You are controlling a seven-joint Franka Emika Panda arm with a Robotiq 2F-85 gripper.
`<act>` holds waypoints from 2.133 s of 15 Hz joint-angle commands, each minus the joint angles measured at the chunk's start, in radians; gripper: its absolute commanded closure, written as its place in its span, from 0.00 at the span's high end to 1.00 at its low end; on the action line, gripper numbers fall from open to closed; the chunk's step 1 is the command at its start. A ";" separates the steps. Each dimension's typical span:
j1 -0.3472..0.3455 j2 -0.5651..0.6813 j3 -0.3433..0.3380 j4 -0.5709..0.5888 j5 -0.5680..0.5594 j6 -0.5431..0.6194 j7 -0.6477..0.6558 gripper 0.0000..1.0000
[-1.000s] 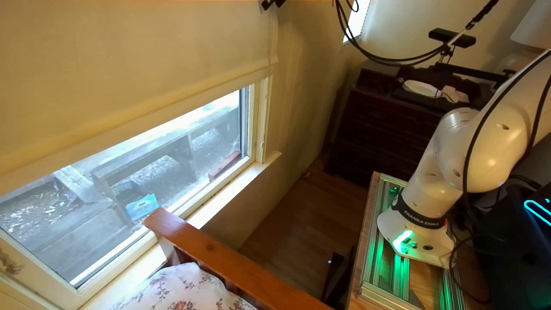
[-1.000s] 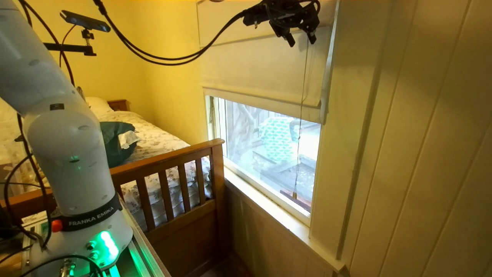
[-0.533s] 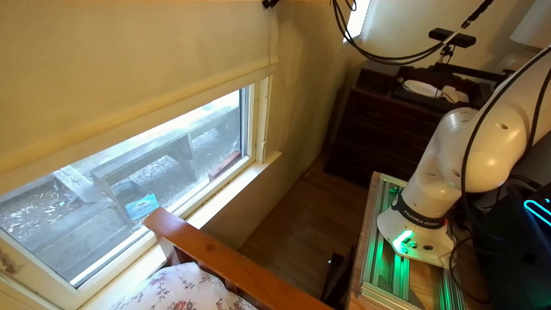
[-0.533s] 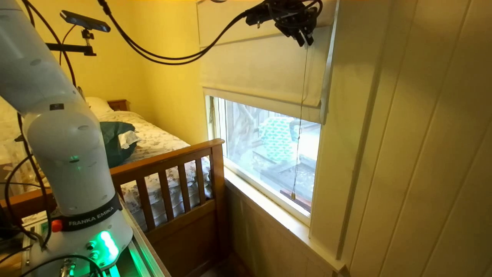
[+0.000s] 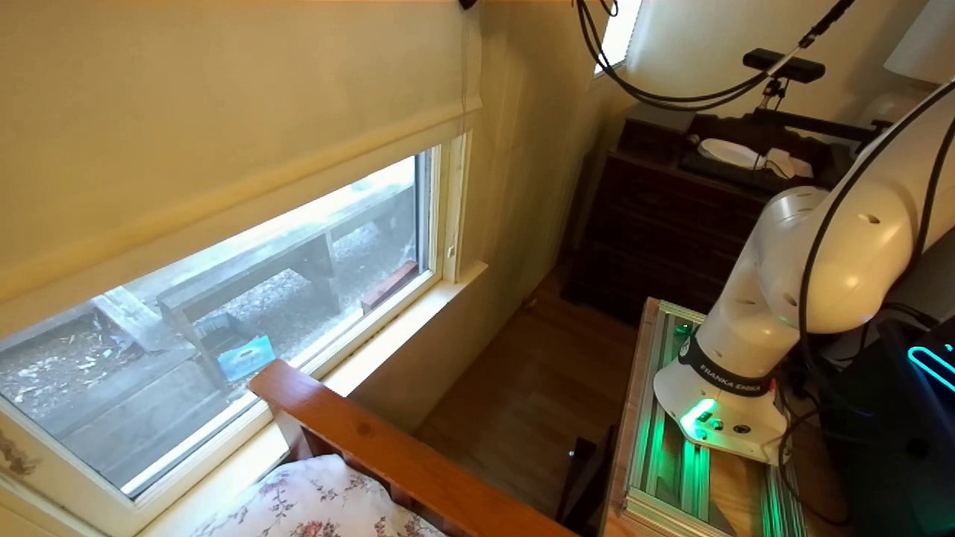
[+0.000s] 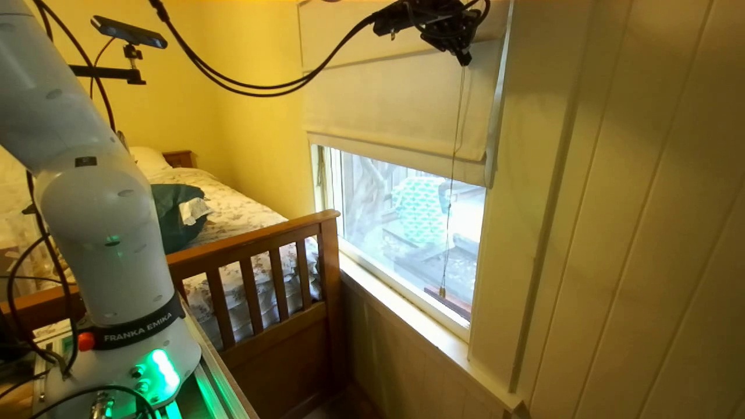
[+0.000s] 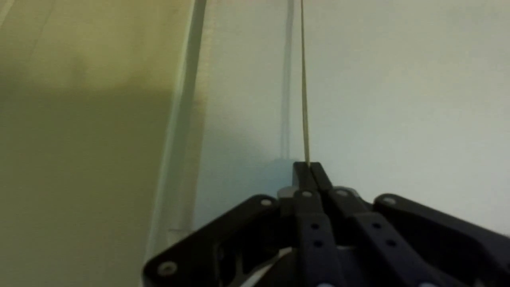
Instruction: Close the blinds
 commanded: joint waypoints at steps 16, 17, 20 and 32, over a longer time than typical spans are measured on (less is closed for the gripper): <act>0.350 -0.061 0.149 -0.028 0.584 -0.134 -0.118 0.00; 0.350 -0.051 0.165 -0.042 0.579 -0.130 -0.117 0.00; 0.351 -0.009 0.203 -0.050 0.578 -0.084 -0.124 0.00; 0.226 -0.128 0.168 0.147 0.498 -0.124 0.007 0.00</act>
